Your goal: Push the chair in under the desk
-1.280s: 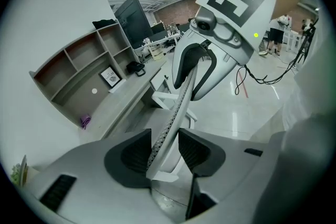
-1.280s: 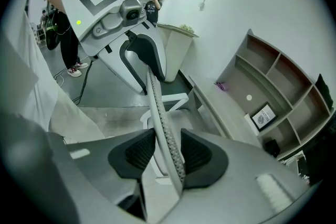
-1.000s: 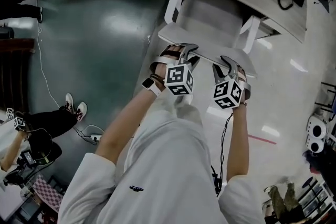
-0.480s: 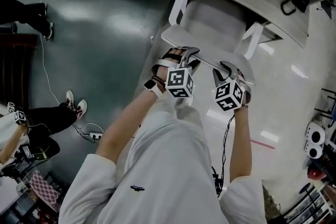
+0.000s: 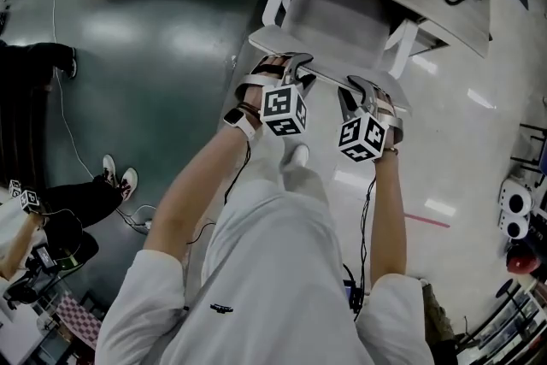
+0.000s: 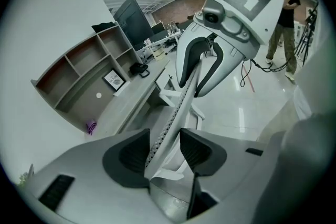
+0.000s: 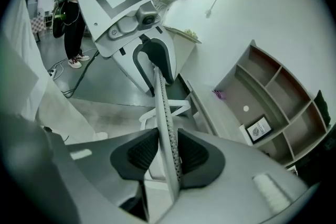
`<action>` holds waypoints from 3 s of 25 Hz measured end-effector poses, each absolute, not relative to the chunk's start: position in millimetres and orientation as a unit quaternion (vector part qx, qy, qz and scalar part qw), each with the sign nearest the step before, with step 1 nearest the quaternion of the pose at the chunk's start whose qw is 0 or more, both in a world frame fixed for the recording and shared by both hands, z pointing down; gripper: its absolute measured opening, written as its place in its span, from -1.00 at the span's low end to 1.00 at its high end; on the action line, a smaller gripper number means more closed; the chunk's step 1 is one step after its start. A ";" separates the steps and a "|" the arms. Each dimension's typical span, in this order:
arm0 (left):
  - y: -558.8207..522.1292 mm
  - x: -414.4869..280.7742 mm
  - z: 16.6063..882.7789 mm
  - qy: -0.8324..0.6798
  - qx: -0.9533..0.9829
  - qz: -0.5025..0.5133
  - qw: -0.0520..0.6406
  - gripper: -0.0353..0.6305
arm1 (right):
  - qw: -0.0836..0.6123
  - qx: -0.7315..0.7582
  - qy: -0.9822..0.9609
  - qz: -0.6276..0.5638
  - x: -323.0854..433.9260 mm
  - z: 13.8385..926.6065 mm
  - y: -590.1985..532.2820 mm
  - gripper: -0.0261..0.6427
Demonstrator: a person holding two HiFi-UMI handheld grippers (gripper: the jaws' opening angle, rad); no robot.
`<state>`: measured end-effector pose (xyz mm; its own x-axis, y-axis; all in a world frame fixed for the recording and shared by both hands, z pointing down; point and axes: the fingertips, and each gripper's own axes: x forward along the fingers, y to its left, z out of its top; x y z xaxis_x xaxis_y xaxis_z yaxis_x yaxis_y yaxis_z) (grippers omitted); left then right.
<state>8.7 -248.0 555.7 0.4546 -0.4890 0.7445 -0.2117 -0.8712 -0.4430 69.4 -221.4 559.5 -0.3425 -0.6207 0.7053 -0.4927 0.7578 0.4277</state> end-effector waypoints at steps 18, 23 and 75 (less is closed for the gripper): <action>-241.8 4.5 557.9 0.202 -0.842 -0.485 0.124 -0.36 | 0.454 0.282 -0.837 -0.118 68.3 570.6 -215.3 -0.58; -247.6 10.0 558.2 0.197 -0.841 -0.487 0.130 -0.36 | 0.466 0.274 -0.835 -0.102 74.8 577.4 -222.2 -0.61; -268.1 2.1 561.2 0.216 -0.835 -0.500 0.075 -0.31 | 0.458 0.221 -0.857 -0.082 73.0 567.0 -232.2 -0.61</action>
